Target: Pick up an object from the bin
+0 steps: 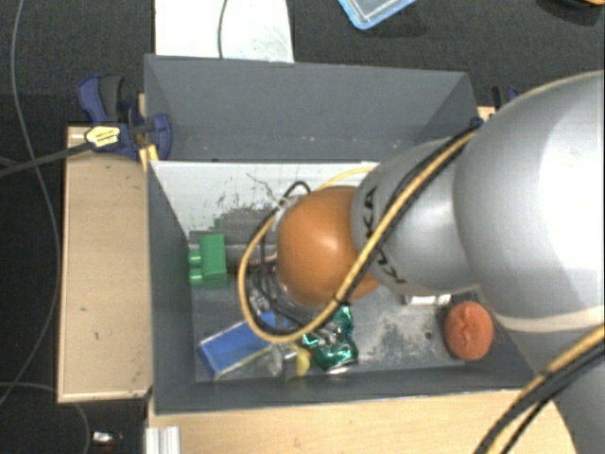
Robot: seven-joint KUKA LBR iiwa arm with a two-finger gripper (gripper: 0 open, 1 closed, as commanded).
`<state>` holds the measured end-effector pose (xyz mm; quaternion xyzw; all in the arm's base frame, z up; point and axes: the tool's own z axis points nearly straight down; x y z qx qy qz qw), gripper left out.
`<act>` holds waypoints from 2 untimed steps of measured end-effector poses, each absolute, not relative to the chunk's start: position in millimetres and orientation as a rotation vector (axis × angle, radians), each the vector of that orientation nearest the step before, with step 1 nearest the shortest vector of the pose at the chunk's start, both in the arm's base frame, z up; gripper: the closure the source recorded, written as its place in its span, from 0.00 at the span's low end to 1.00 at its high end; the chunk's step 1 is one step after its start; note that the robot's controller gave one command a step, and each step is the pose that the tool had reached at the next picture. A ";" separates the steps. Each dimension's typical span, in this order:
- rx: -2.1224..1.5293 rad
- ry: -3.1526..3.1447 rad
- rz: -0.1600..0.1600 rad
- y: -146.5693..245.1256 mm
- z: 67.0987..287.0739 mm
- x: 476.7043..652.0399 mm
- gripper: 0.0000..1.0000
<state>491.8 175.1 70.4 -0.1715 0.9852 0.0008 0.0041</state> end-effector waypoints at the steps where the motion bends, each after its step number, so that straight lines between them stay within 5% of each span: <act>1: -0.534 3.088 0.005 176.2 70.5 491.4 0.00; 2: -0.537 3.088 0.005 160.8 70.4 483.7 0.00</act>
Offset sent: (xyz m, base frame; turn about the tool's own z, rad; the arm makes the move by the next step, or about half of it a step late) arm -0.0093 -0.0167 -0.0004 -0.0034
